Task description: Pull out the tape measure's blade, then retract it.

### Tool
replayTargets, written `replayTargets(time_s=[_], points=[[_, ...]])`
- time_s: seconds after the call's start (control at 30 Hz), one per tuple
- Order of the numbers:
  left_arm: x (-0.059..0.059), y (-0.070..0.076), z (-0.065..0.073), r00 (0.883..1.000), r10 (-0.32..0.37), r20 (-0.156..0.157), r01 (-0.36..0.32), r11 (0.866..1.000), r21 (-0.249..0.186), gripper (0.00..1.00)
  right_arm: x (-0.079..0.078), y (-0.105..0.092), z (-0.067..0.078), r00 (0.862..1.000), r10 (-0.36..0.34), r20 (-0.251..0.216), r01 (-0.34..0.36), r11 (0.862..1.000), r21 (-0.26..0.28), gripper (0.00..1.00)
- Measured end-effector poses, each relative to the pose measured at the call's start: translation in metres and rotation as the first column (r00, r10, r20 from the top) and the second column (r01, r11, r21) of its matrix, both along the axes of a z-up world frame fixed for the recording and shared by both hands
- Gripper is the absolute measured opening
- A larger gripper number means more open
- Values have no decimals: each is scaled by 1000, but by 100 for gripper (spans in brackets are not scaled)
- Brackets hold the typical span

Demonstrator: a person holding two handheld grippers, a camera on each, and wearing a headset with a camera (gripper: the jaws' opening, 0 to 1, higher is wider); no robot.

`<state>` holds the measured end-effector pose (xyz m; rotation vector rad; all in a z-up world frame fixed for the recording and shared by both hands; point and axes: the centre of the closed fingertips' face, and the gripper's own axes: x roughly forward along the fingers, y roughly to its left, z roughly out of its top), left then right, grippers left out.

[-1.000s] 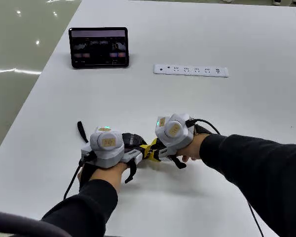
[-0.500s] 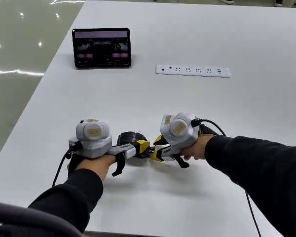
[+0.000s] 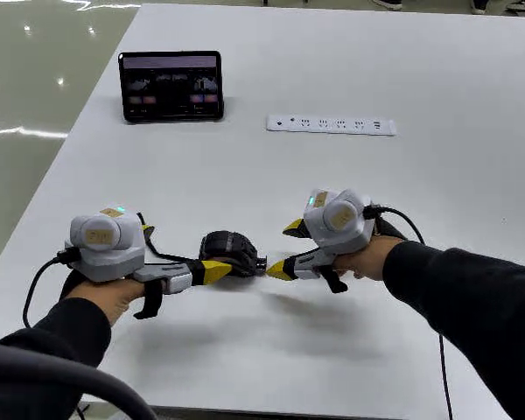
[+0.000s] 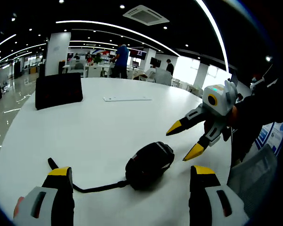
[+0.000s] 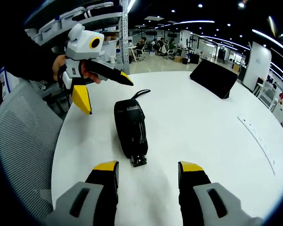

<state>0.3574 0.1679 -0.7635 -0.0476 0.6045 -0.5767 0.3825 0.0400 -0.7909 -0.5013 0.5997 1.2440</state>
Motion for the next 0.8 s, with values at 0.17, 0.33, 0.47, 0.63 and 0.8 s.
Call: replayTargets(time_s=[0.17,0.33,0.47,0.63,0.8], points=[[-5,14,9,1000,-15,18,15,1000,-12,100,1,-25,15,998,-54,33,54,998,20,55],[-6,34,18,999,-7,35,7,1000,-15,100,-4,-57,27,993,-100,61,98,995,32,62],[-9,45,24,999,-4,35,5,1000,-15,100,-9,-81,33,988,-141,63,138,990,37,66],[-16,55,30,999,-8,48,7,1000,3,100,-16,-112,42,979,-192,74,188,981,52,69],[-26,64,31,999,-19,49,18,1000,22,100,-25,-144,46,971,-225,82,222,974,38,73]])
